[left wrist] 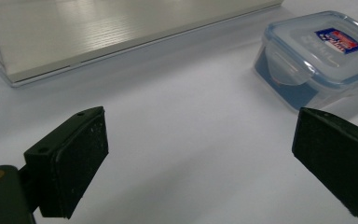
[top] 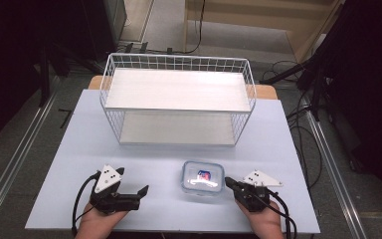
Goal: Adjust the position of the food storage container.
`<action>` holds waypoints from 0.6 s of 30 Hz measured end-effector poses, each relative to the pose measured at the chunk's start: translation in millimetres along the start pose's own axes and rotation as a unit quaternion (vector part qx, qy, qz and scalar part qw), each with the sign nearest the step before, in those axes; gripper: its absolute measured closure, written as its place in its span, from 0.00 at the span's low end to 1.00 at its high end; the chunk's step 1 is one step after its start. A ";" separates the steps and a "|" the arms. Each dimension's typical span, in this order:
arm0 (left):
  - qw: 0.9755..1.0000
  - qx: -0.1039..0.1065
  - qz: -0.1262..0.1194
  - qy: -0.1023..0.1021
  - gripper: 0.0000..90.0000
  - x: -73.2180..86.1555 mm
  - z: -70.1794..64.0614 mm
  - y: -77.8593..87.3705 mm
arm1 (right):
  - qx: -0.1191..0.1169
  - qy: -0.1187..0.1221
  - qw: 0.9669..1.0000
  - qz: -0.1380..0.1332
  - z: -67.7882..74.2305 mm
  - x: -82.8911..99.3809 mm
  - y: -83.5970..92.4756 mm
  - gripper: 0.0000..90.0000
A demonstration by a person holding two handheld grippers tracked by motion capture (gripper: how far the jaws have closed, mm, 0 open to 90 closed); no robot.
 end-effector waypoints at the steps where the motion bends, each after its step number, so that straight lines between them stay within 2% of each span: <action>1: 1.000 0.001 0.000 0.003 0.05 0.1 -0.4 -0.1 | -0.002 -0.002 1.000 0.001 2.2 -0.1 -0.9 1.00; 10: 1.000 0.007 -0.003 0.014 0.09 -0.5 -1.7 -1.1 | -0.018 0.008 1.000 0.003 18.5 -2.0 -10.5 1.00; 13: 1.000 0.012 -0.004 0.017 0.18 -0.3 -4.1 -2.4 | -0.023 0.014 1.000 0.000 23.6 -3.2 -12.9 1.00; 16: 0.999 0.021 -0.013 0.023 0.36 0.9 -7.9 -5.7 | -0.024 0.016 1.000 0.000 25.9 -3.5 -13.9 1.00; 18: 0.999 0.029 -0.009 0.021 0.42 1.9 -11.6 -10.0 | -0.026 0.014 1.000 -0.001 26.6 -3.6 -14.2 1.00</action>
Point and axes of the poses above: each handheld gripper's, and its own axes: y roughly backward along the jaws, x roughly out of its underside, z roughly to its left, the point moved 5 cm from there along -y, roughly forward along the jaws, and after that the axes turned 12 degrees about -z, right-handed, at the moved point
